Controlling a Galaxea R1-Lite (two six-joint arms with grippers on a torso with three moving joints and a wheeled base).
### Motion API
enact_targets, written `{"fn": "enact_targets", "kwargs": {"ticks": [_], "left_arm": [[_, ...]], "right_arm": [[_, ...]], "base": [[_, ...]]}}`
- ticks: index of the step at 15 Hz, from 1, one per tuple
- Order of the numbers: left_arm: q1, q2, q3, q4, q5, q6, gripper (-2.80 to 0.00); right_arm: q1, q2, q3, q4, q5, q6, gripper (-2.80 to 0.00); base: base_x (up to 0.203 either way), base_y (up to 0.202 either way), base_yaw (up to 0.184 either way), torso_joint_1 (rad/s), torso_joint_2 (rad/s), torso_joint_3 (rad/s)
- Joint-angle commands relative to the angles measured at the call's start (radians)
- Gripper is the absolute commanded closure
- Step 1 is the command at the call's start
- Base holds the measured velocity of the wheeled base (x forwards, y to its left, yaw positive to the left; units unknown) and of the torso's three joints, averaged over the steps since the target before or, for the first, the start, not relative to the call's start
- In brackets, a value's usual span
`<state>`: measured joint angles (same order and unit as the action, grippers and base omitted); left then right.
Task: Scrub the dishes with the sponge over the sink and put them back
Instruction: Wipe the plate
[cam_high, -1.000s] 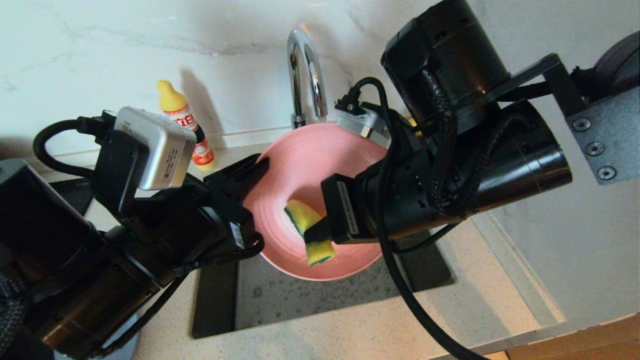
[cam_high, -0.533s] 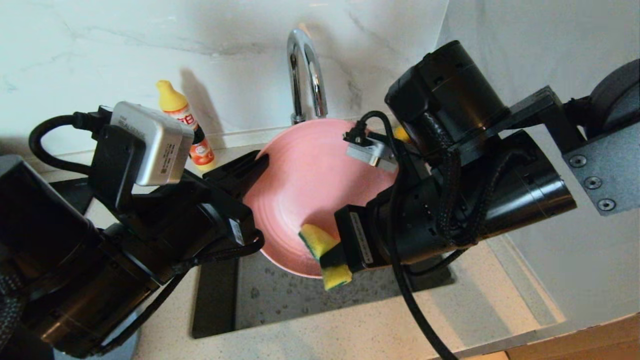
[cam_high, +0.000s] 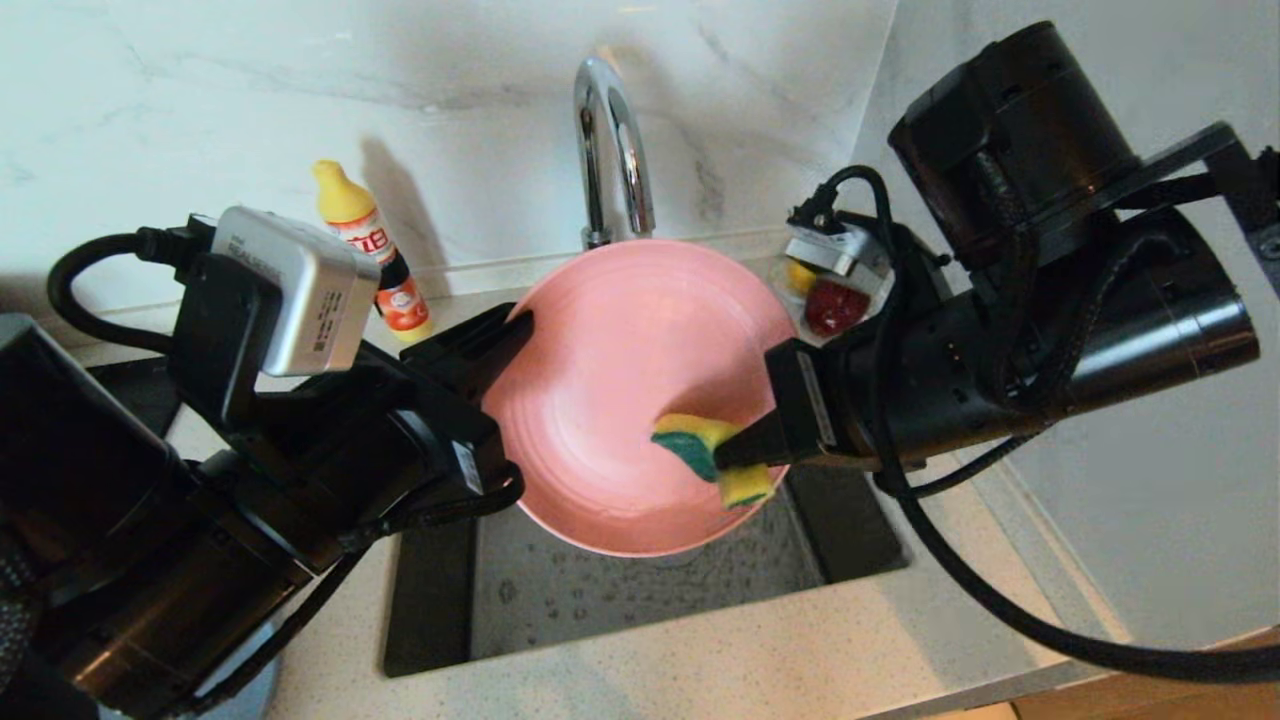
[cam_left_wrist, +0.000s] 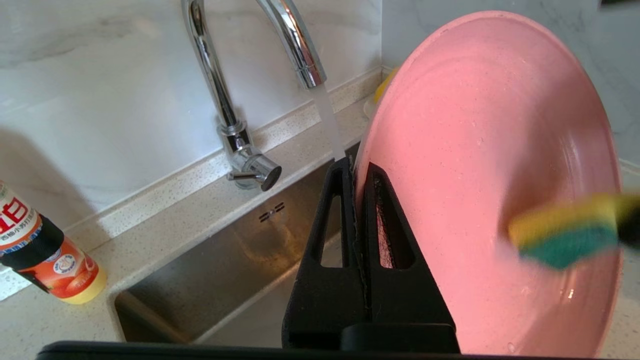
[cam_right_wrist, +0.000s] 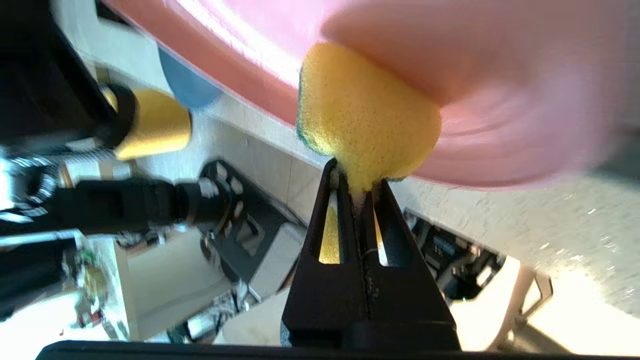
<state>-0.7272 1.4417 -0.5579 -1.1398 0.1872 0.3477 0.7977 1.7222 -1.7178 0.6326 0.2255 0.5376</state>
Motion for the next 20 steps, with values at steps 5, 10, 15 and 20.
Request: {"fn": "enact_targets", "kwargs": {"ticks": [5,10,15,20], "left_arm": [[0.000,0.002,0.004,-0.006,0.001,0.001,0.00],[0.000,0.006,0.016,-0.008,0.001,0.001,0.00],[0.000,0.005,0.023,-0.008,0.001,0.001,0.00],[0.000,0.008,0.024,-0.008,0.001,0.001,0.00]], "right_arm": [[-0.026,-0.023,-0.082,0.004,0.001,-0.010,0.00],[-0.025,0.000,-0.142,0.003,0.001,-0.011,0.00],[0.013,0.037,-0.202,0.003,0.003,-0.011,0.00],[0.080,0.064,-0.199,0.003,0.003,-0.011,0.00]], "base": [[0.000,0.000,0.000,0.000,0.00,0.000],[0.000,0.000,0.000,0.000,0.00,0.000],[0.000,0.000,0.000,0.000,0.00,0.000],[0.000,0.000,0.000,0.000,0.00,0.000]]}}
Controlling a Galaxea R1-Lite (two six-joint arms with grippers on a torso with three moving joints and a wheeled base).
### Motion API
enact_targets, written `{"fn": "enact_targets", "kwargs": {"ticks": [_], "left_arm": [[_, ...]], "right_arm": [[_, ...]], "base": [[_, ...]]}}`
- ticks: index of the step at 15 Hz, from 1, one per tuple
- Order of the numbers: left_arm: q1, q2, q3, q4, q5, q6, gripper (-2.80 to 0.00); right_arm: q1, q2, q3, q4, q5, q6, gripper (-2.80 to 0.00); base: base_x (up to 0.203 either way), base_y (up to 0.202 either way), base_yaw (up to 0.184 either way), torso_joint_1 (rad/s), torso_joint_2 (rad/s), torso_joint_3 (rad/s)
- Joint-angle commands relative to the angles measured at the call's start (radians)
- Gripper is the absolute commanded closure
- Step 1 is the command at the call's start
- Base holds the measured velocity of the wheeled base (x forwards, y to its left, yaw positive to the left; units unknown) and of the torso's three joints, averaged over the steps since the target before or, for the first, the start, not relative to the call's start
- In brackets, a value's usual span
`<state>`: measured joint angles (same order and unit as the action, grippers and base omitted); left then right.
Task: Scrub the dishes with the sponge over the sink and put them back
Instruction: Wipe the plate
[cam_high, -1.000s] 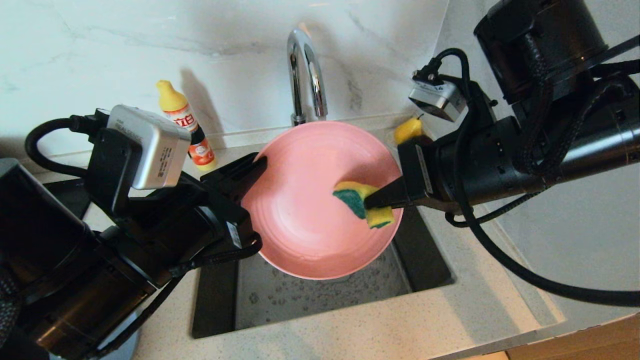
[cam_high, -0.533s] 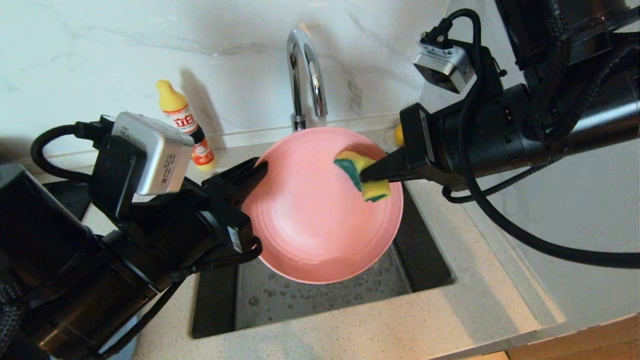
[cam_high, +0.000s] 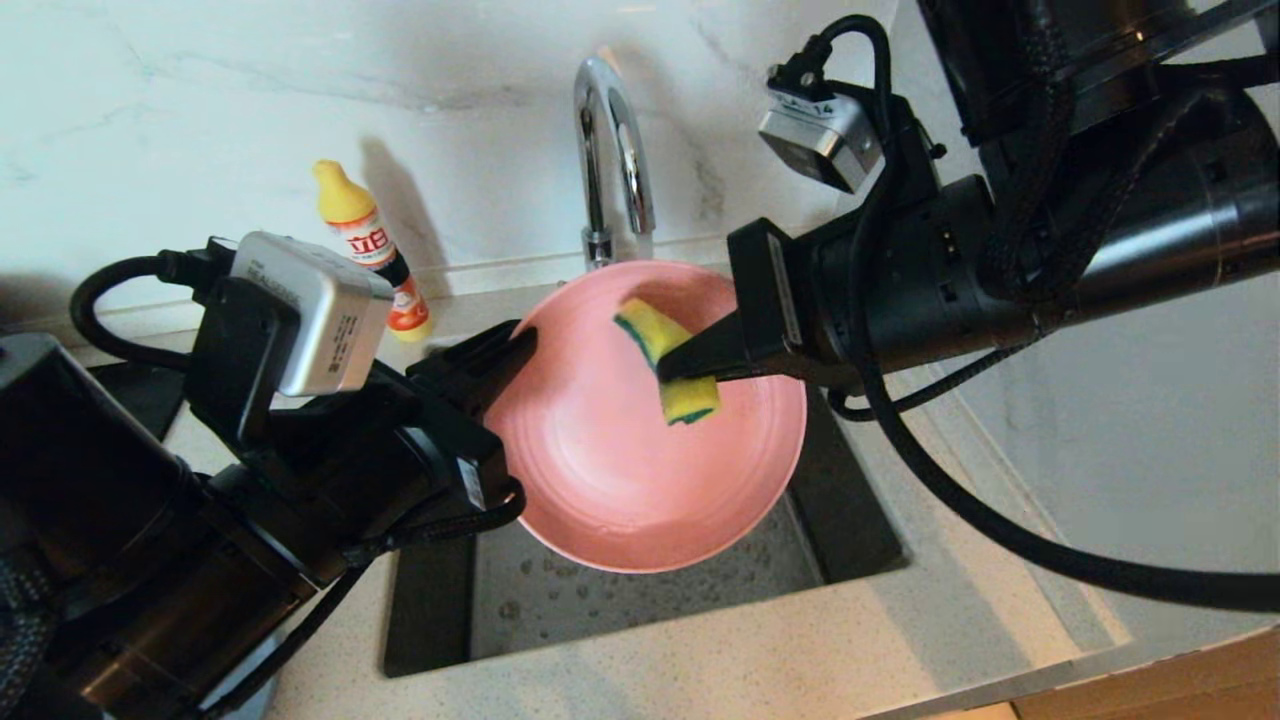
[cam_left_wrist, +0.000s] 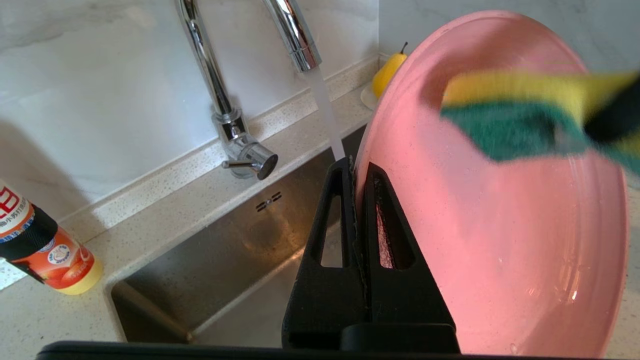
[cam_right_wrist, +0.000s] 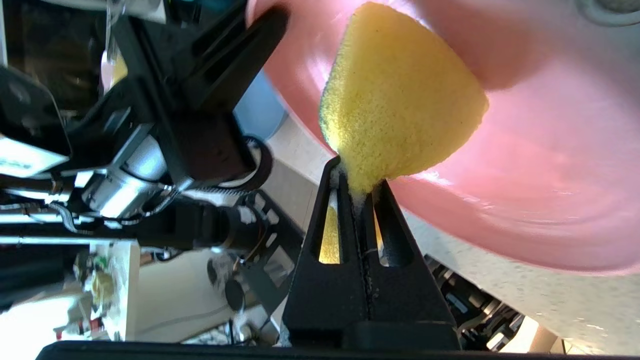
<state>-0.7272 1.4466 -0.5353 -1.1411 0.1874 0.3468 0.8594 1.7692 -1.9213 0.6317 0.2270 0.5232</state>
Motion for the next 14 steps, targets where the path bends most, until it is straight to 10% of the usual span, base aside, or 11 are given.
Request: {"fn": "enact_targets", "kwargs": {"ticks": [1,14], "left_arm": [[0.000,0.001,0.004,-0.006,0.001,0.001,0.00],[0.000,-0.003,0.004,-0.006,0.001,-0.008,0.00]], "right_arm": [[0.026,0.027,0.011,0.003,0.002,0.004,0.00],[0.053,0.039,0.165,0.003,0.000,0.011,0.00]], "base": [[0.000,0.000,0.000,0.000,0.00,0.000],[0.000,0.000,0.000,0.000,0.00,0.000]]}}
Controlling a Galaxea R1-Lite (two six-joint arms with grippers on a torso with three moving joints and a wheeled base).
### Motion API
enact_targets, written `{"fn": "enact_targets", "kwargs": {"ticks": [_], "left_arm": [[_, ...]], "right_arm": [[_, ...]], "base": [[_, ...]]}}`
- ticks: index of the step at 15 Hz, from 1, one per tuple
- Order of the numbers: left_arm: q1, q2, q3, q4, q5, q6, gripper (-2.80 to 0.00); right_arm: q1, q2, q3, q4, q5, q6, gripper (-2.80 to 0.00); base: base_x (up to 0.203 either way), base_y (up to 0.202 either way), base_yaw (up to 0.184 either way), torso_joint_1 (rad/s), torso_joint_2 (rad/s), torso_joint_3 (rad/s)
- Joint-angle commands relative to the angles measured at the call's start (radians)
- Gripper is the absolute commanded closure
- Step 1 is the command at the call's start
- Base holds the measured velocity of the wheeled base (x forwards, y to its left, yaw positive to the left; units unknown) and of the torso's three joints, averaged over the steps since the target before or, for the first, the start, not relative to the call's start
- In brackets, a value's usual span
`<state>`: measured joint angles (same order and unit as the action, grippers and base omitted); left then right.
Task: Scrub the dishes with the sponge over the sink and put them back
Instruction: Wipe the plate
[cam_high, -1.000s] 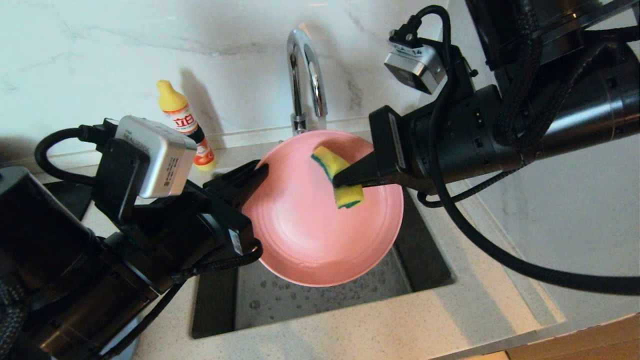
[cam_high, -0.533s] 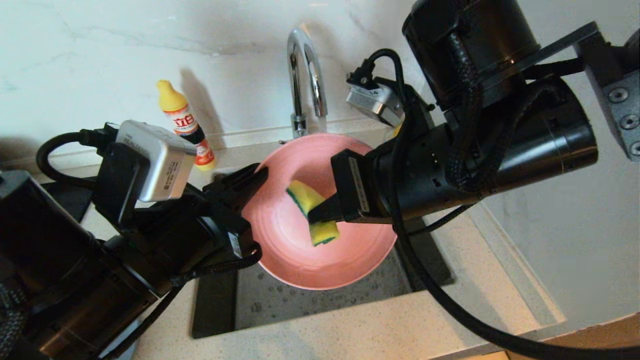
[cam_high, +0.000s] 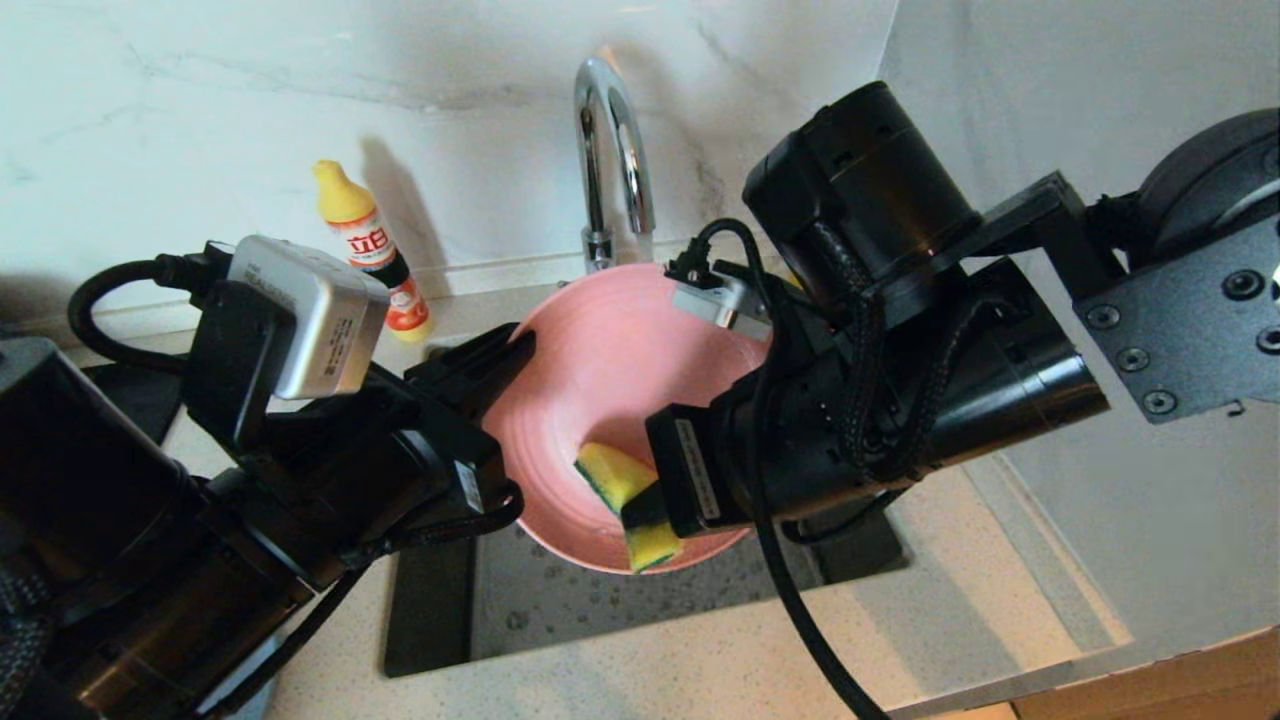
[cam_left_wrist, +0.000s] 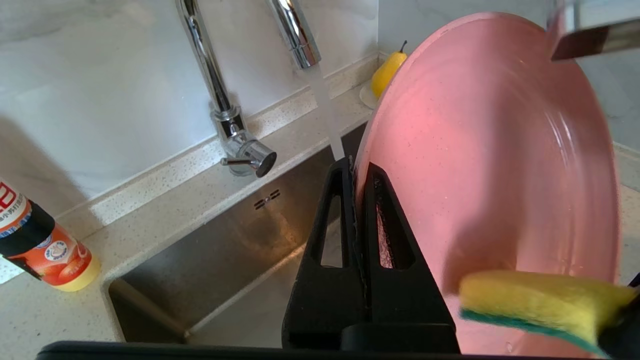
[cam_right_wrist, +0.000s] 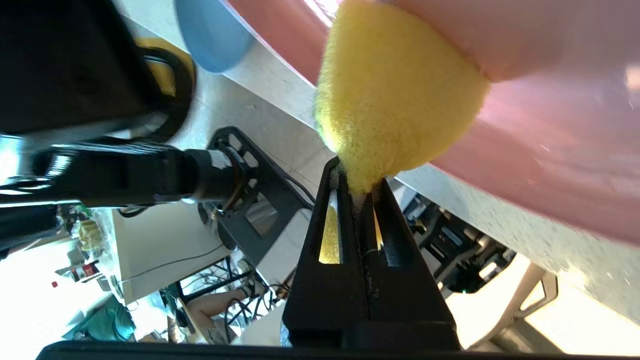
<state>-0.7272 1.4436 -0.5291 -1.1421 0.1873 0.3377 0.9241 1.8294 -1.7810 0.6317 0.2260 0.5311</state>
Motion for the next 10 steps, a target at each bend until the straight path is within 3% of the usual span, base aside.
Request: {"fn": "enact_targets", "kwargs": {"ticks": [1,7,10], "left_arm": [[0.000,0.000,-0.005,-0.005,0.001,0.001,0.00],[0.000,0.001,-0.003,-0.005,0.001,0.000,0.00],[0.000,0.003,0.000,-0.006,0.001,0.000,0.00]], "right_arm": [[-0.026,-0.034,0.044,0.003,0.001,0.003,0.00],[-0.156,-0.104,0.107,-0.031,0.019,0.007,0.00],[-0.181,-0.136,0.099,-0.047,0.026,0.006,0.00]], "base": [[0.000,0.000,0.000,0.000,0.00,0.000],[0.000,0.000,0.000,0.000,0.00,0.000],[0.000,0.000,0.000,0.000,0.00,0.000]]}}
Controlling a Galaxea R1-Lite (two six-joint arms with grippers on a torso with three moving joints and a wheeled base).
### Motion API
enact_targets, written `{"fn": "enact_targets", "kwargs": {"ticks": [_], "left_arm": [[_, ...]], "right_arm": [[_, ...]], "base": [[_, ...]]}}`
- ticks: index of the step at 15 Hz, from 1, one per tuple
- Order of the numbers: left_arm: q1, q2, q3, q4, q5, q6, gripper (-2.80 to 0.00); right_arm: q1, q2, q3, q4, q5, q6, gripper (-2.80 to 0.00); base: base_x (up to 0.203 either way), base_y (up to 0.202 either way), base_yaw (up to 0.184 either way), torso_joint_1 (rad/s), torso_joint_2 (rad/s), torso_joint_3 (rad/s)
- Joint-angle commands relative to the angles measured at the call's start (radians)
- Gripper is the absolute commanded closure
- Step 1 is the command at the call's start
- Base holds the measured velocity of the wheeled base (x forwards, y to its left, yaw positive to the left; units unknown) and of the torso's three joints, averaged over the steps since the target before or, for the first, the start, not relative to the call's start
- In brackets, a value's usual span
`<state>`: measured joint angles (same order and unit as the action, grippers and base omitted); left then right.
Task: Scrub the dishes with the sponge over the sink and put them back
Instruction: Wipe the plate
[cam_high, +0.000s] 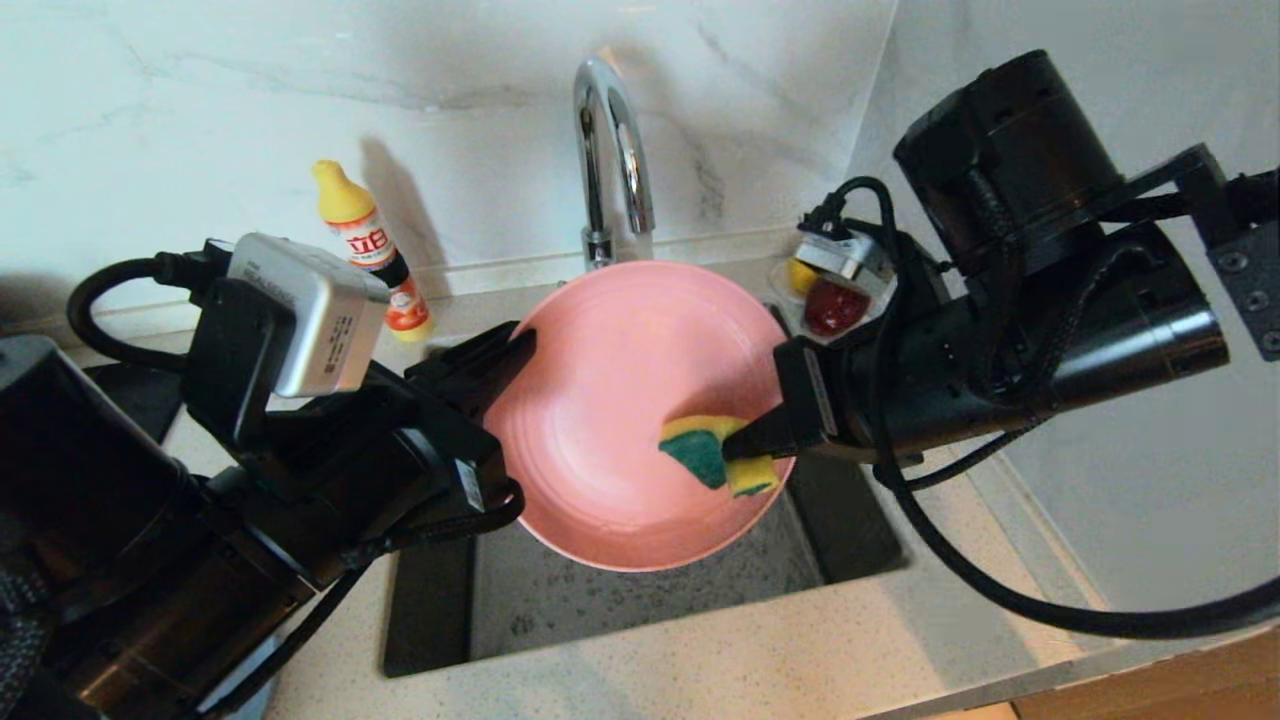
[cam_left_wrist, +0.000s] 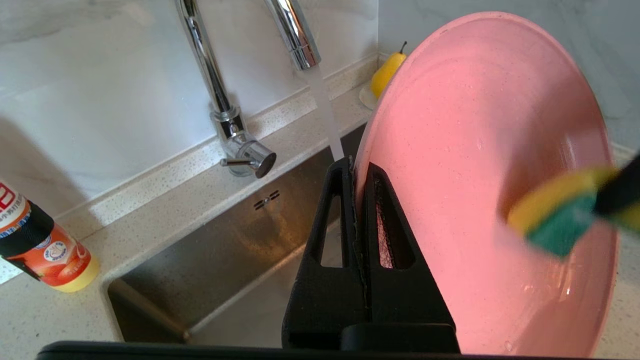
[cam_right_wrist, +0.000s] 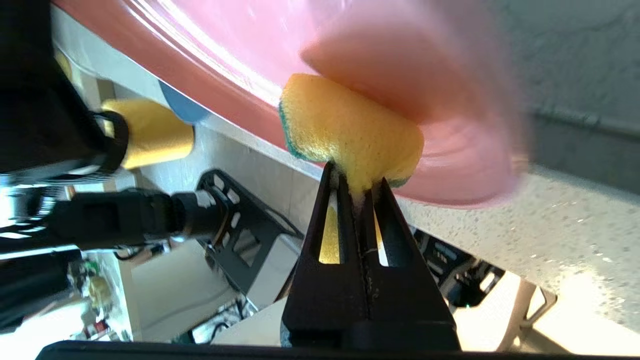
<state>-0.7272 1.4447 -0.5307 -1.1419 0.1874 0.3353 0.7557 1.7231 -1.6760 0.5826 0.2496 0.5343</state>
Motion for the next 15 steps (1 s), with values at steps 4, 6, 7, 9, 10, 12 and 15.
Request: {"fn": "enact_targets", "kwargs": {"ticks": [4,6,7,9,10,12,15], "left_arm": [[0.000,-0.001,0.005,-0.006,0.001,0.002,0.00],[0.000,-0.001,0.007,-0.006,0.001,0.002,0.00],[0.000,0.000,0.008,-0.006,0.001,0.002,0.00],[0.000,0.002,0.012,-0.007,0.001,0.001,0.00],[0.000,0.003,0.012,-0.006,0.001,-0.004,0.00],[0.002,0.003,0.015,-0.005,0.005,-0.032,0.00],[0.012,0.024,0.012,0.013,0.071,-0.146,0.00]], "right_arm": [[-0.052,-0.049,-0.050,0.002,0.004,-0.003,0.00],[-0.055,-0.062,-0.056,0.001,0.004,-0.002,0.00],[-0.054,-0.072,-0.054,0.001,0.005,-0.002,0.00],[-0.053,-0.091,-0.056,0.000,0.017,-0.002,0.00],[-0.053,-0.106,-0.057,0.000,0.018,-0.004,0.00],[-0.053,-0.143,-0.059,0.000,0.021,-0.007,0.00],[-0.053,-0.204,-0.059,0.001,0.026,-0.010,0.00]], "base": [[0.000,0.000,0.000,0.000,0.00,0.000],[0.000,0.000,0.000,0.000,0.00,0.000],[0.000,0.000,0.000,0.000,0.00,0.000],[0.000,0.000,0.000,0.000,0.00,0.000],[0.000,0.000,0.000,0.000,0.00,0.000],[0.000,0.000,0.000,0.000,0.00,0.000],[0.000,0.000,0.000,0.000,0.00,0.000]]}}
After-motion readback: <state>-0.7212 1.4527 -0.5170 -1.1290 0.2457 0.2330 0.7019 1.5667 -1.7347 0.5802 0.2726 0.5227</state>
